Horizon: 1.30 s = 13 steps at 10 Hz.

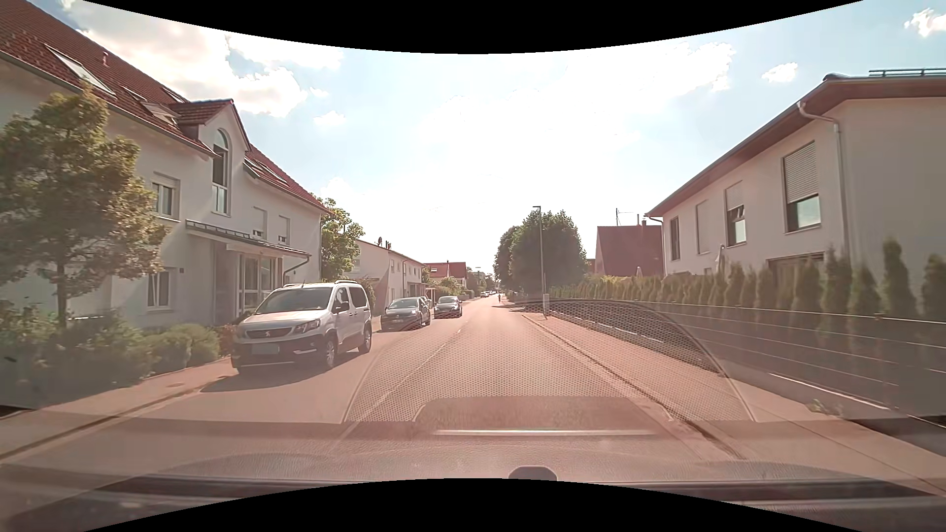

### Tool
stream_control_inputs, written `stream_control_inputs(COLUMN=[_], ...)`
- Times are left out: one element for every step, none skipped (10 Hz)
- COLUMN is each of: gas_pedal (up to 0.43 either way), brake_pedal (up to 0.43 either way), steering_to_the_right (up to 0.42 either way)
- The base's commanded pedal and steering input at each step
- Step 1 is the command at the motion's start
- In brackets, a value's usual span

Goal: Follow the waypoints while adhering to traffic rules and regulations

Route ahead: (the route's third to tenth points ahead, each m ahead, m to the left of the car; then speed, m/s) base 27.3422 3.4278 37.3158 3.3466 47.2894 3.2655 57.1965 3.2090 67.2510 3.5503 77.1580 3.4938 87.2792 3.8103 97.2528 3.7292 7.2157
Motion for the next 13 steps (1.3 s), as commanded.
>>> stream_control_inputs(gas_pedal=[0.118,0.118,0.118,0.098,0.098,0.098,0.087,0.079,0.020,0.000,0.000,0.000,0.000], brake_pedal=[0.000,0.000,0.000,0.000,0.000,0.000,0.000,0.000,0.000,0.000,0.000,0.000,0.000], steering_to_the_right=[-0.005,-0.005,-0.005,-0.005,-0.005,-0.005,-0.005,-0.005,-0.005,-0.004,-0.004,-0.004,-0.004])
